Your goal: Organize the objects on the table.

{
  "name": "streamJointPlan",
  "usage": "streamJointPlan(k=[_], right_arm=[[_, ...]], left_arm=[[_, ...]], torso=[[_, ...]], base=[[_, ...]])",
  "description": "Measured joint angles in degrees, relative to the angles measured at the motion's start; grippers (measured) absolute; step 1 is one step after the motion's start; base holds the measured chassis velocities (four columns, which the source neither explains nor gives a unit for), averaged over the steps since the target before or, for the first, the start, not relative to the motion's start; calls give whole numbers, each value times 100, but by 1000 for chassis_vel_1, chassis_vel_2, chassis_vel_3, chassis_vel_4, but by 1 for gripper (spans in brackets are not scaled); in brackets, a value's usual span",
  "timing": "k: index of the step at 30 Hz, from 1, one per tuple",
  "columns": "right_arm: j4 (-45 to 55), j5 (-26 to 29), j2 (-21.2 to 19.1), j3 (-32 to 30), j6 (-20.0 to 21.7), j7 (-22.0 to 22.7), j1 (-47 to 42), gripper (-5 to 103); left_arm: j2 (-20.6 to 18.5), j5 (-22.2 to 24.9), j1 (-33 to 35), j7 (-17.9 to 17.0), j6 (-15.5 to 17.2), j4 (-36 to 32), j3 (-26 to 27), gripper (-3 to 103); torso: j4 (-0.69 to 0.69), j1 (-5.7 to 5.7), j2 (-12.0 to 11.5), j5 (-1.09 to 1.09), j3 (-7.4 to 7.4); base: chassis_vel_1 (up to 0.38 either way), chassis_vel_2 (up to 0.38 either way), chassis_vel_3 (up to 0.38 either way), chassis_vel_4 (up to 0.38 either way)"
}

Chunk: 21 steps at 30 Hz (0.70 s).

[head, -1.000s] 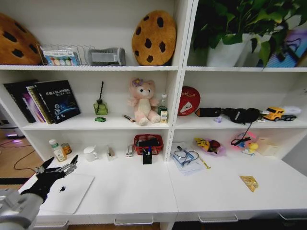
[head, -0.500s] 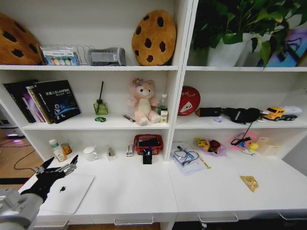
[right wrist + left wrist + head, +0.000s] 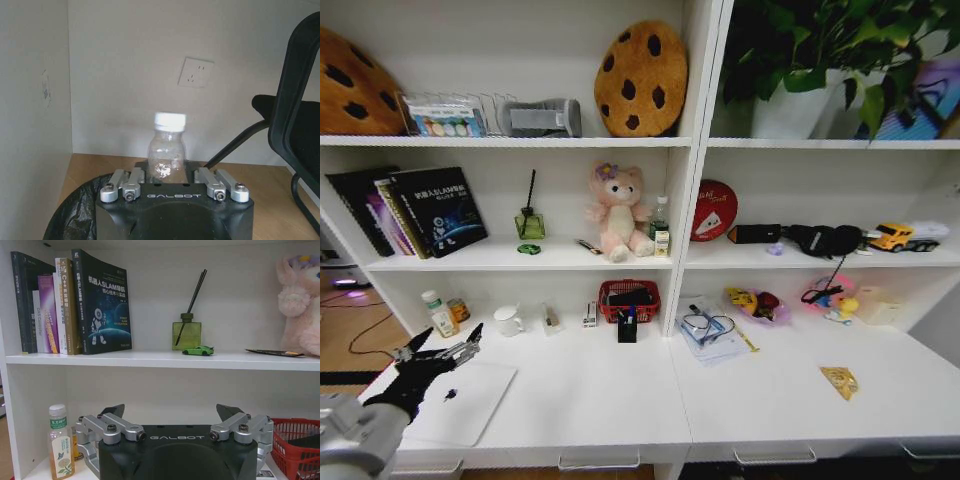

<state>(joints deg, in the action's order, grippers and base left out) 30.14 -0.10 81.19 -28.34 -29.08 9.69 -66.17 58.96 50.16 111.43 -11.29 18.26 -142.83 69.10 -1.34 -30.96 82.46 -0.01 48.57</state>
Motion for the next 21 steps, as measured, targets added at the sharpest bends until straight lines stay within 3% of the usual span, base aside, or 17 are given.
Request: streamJointPlan(k=[5, 7, 8, 10, 11, 13, 14, 15, 16, 18, 19, 21], right_arm=[[3, -6, 8, -11, 92, 16, -11, 56], [49, -10, -1, -14, 144, 34, -57, 66], [49, -10, -1, -14, 144, 34, -57, 66], [371, -26, -5, -1, 405, 164, -301, 78], [371, -26, -5, -1, 405, 164, -301, 78], [1472, 174, -45, 99, 1407, 377, -1068, 88], [1472, 174, -45, 99, 1407, 377, -1068, 88], [2056, 378, -86, 132, 1786, 284, -1467, 93], [2056, 378, -86, 132, 1786, 284, -1467, 93], [3211, 818, -175, 186, 2327, 26, -2329, 99], [3211, 818, -175, 186, 2327, 26, -2329, 99], [4336, 1162, -300, 193, 2497, -177, -3403, 100]], left_arm=[[0, 0, 0, 0, 0, 0, 0, 100], [0, 0, 0, 0, 0, 0, 0, 100], [0, 0, 0, 0, 0, 0, 0, 100], [0, 0, 0, 0, 0, 0, 0, 100], [0, 0, 0, 0, 0, 0, 0, 100], [0, 0, 0, 0, 0, 0, 0, 100], [0, 0, 0, 0, 0, 0, 0, 100], [0, 0, 0, 0, 0, 0, 0, 100], [0, 0, 0, 0, 0, 0, 0, 100], [0, 0, 0, 1, -1, 0, 0, 100], [0, 0, 0, 1, -1, 0, 0, 100], [0, 0, 0, 1, -1, 0, 0, 100]], torso=[[1, 1, 0, 0, 0], [1, 1, 0, 0, 0], [1, 1, 0, 0, 0], [3, 1, 0, 1, -1], [3, 1, 0, 1, -1], [0, 1, 0, 2, -1], [0, 1, 0, 2, -1], [0, 1, 1, 1, -1], [0, 1, 1, 1, -1], [2, 1, 1, 2, -2], [2, 1, 1, 2, -2], [-1, 2, 2, -1, -2]], base=[[0, 0, 0, 0], [0, 0, 0, 0], [0, 0, 0, 0], [0, 0, 0, 0], [0, 0, 0, 0], [0, 0, 0, 0], [0, 0, 0, 0], [0, 0, 0, 0], [0, 0, 0, 0], [0, 0, 0, 0], [0, 0, 0, 0], [0, 0, 0, 0]])
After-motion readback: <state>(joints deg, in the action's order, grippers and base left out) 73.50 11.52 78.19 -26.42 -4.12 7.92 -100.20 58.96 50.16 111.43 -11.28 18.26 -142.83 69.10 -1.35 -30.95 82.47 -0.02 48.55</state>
